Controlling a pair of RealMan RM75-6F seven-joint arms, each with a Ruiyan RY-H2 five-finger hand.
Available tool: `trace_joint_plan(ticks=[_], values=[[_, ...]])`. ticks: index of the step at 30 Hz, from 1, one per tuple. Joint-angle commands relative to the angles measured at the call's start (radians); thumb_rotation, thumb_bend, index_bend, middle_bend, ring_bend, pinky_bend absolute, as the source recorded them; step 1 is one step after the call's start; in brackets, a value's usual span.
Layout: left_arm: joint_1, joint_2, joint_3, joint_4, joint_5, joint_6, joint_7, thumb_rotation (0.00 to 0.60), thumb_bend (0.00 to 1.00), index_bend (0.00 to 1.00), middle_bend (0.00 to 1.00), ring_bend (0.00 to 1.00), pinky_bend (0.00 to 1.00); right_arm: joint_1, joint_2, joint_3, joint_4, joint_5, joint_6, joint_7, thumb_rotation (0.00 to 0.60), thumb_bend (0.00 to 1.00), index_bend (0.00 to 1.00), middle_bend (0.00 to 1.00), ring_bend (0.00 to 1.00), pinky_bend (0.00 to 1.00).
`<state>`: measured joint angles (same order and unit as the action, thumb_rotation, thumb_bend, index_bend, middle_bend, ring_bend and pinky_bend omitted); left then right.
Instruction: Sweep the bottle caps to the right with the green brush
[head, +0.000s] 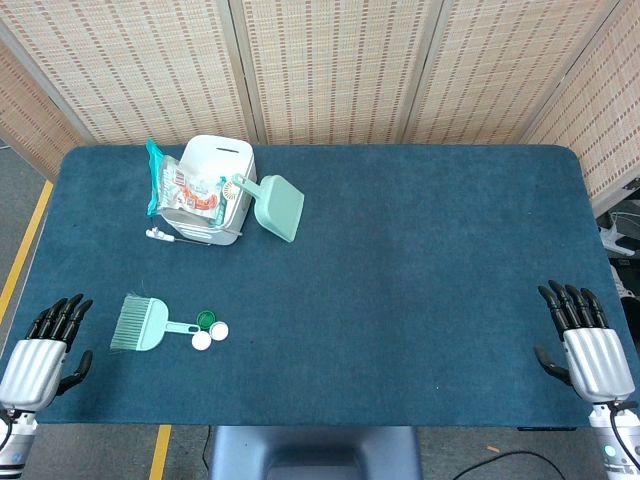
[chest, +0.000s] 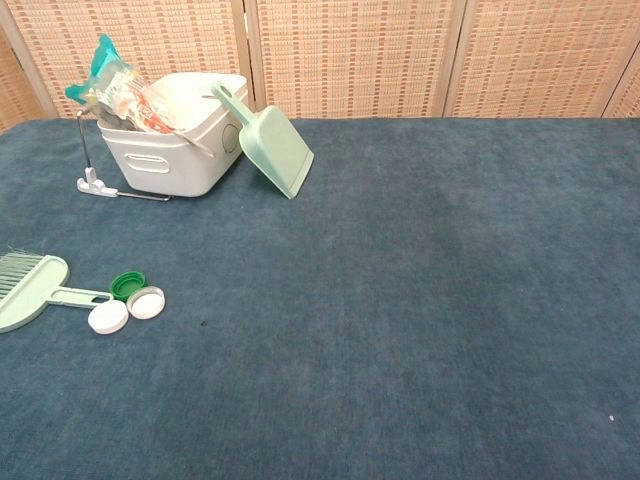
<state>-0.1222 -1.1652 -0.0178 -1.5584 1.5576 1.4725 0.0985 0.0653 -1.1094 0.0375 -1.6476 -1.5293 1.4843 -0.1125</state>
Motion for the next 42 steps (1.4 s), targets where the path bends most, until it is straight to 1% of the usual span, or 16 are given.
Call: trace_joint_plan(ticks=[1,6,9,11,13,14,16,18,20,22,25,30,34,42], values=[[-0.002,-0.003,0.000,0.002,0.000,-0.002,0.001,0.600,0.45,0.00,0.00,0.00,0.12,0.000,0.000,0.000,-0.001,-0.001,0.001,0.002,0.600,0.27,0.00,0.01,0.00,0.00],[-0.015,-0.022,0.006,0.017,0.023,-0.011,0.003,0.600,0.45,0.00,0.00,0.00,0.12,-0.001,0.004,-0.003,0.001,-0.001,-0.003,0.010,0.600,0.27,0.00,0.01,0.00,0.00],[-0.019,-0.027,0.006,0.019,0.028,-0.013,0.004,0.600,0.45,0.00,0.01,0.01,0.14,-0.001,0.006,-0.003,0.001,-0.003,-0.002,0.012,0.600,0.27,0.00,0.01,0.00,0.00],[-0.033,-0.047,0.011,0.033,0.052,-0.022,0.006,0.600,0.45,0.02,0.04,0.07,0.22,-0.003,0.008,-0.006,0.003,-0.009,0.001,0.013,0.600,0.27,0.00,0.01,0.00,0.00],[-0.065,-0.091,0.019,0.067,0.090,-0.056,0.042,0.600,0.45,0.07,0.13,0.21,0.36,-0.006,0.012,-0.007,-0.001,-0.014,0.007,0.019,0.600,0.27,0.00,0.01,0.00,0.00],[-0.080,-0.123,0.015,0.091,0.098,-0.069,0.076,0.600,0.45,0.08,0.16,0.24,0.40,-0.008,0.013,-0.009,-0.003,-0.019,0.012,0.019,0.600,0.27,0.00,0.01,0.00,0.00],[-0.092,-0.157,0.013,0.110,0.105,-0.078,0.117,0.600,0.45,0.13,0.21,0.35,0.51,-0.011,0.014,-0.010,-0.006,-0.026,0.019,0.018,0.600,0.27,0.00,0.01,0.00,0.00],[-0.108,-0.187,0.013,0.125,0.109,-0.101,0.154,0.600,0.45,0.16,0.22,0.43,0.58,-0.015,0.014,-0.011,-0.007,-0.039,0.035,0.015,0.600,0.27,0.00,0.01,0.00,0.00],[-0.126,-0.212,0.012,0.136,0.102,-0.134,0.186,0.600,0.45,0.17,0.21,0.50,0.64,-0.020,0.015,-0.015,-0.008,-0.052,0.047,0.018,0.600,0.27,0.00,0.01,0.00,0.00],[-0.141,-0.233,0.007,0.148,0.090,-0.161,0.211,0.600,0.45,0.17,0.21,0.54,0.68,-0.023,0.017,-0.019,-0.009,-0.062,0.053,0.024,0.600,0.27,0.00,0.01,0.00,0.00],[-0.163,-0.269,-0.003,0.178,0.068,-0.195,0.239,0.600,0.43,0.19,0.21,0.56,0.70,-0.025,0.021,-0.021,-0.011,-0.067,0.055,0.027,0.600,0.27,0.00,0.01,0.00,0.00],[-0.191,-0.321,-0.015,0.235,0.046,-0.227,0.249,0.600,0.43,0.20,0.21,0.57,0.72,-0.027,0.026,-0.023,-0.014,-0.069,0.055,0.034,0.600,0.27,0.00,0.01,0.00,0.00],[-0.214,-0.350,-0.025,0.275,0.027,-0.250,0.265,0.600,0.43,0.22,0.22,0.58,0.72,-0.027,0.030,-0.022,-0.016,-0.067,0.053,0.041,0.600,0.27,0.00,0.01,0.00,0.00],[-0.243,-0.386,-0.025,0.314,-0.012,-0.300,0.310,0.600,0.43,0.22,0.23,0.58,0.72,-0.030,0.035,-0.021,-0.018,-0.068,0.056,0.050,0.600,0.27,0.00,0.01,0.00,0.00]])
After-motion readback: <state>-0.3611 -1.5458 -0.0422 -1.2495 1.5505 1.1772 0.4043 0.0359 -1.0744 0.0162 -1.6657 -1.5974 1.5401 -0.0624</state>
